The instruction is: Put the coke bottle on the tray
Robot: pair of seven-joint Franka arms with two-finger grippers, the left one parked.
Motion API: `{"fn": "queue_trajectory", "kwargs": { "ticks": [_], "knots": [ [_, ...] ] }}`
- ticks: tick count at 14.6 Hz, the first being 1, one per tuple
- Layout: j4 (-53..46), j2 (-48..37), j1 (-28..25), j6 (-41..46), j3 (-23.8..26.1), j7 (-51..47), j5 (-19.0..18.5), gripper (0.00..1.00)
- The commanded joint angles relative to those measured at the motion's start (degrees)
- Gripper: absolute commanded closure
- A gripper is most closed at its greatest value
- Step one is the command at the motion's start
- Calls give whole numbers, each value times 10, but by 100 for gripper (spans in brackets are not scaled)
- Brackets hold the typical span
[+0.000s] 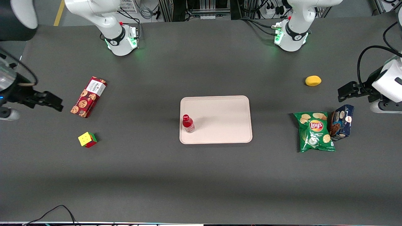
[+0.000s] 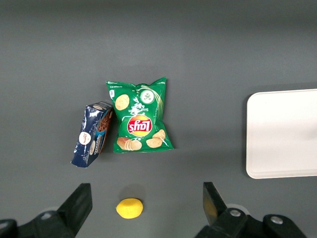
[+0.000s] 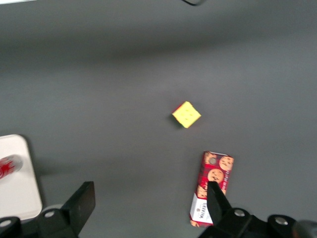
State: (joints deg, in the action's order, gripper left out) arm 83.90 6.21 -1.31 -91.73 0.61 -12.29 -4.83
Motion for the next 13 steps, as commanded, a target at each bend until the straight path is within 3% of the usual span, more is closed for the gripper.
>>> {"fn": "queue_trajectory", "kwargs": {
  "ticks": [1,4,13],
  "knots": [
    [-2,-7,37,23,2,9,13,0],
    [7,-5,70,28,1,11,55,0],
    [50,-38,75,18,-4,37,39,0]
  ]
}}
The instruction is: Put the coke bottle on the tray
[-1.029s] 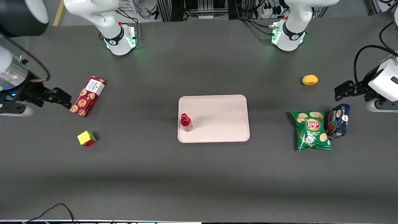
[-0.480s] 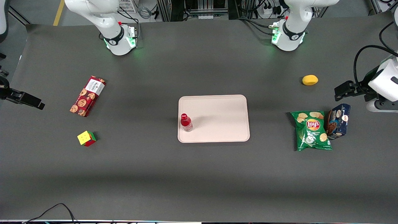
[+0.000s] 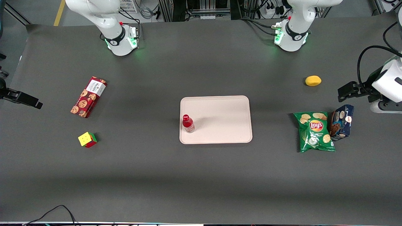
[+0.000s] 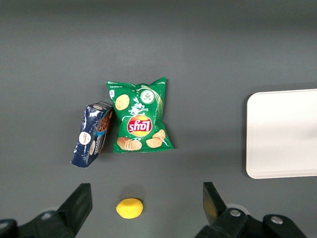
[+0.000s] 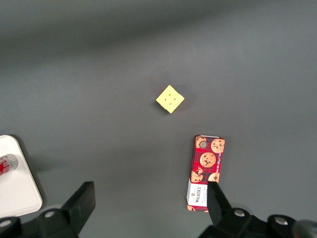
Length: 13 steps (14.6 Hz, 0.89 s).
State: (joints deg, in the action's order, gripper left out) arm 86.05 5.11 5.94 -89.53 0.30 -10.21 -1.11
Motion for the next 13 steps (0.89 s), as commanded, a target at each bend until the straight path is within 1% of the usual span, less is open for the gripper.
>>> {"fn": "queue_trajectory", "kwargs": {
  "ticks": [1,5,8,13],
  "knots": [
    [25,-27,3,-3,-2,16,2,0],
    [49,-56,3,7,-1,17,2,0],
    [47,-57,3,8,-9,38,2,0],
    [43,-55,3,11,-12,38,1,0]
  ]
}}
